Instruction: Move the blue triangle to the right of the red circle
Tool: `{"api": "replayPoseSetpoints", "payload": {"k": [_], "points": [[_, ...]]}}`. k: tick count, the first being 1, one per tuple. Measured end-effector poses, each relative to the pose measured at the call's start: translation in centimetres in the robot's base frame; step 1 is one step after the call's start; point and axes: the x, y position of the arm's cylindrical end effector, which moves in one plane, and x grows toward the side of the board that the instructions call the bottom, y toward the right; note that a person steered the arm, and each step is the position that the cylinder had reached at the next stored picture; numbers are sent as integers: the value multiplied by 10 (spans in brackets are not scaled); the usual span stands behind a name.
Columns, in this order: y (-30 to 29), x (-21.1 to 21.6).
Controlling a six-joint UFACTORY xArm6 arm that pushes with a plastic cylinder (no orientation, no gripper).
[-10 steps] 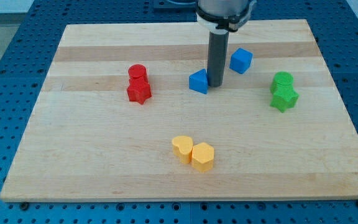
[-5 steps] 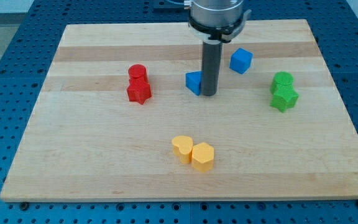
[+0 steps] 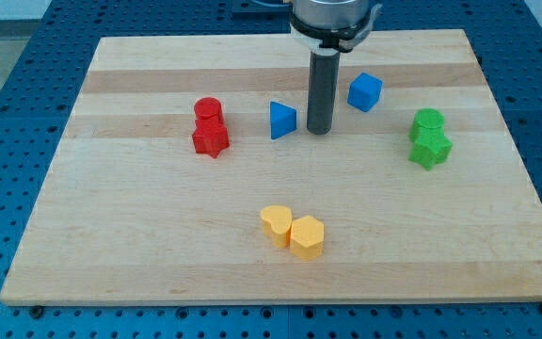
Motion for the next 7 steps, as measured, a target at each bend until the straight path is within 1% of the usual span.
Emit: {"api": "replayPoseSetpoints", "payload": {"k": [5,6,7], "points": [[-52,-3],[-51,-4],[-24,-9]]}}
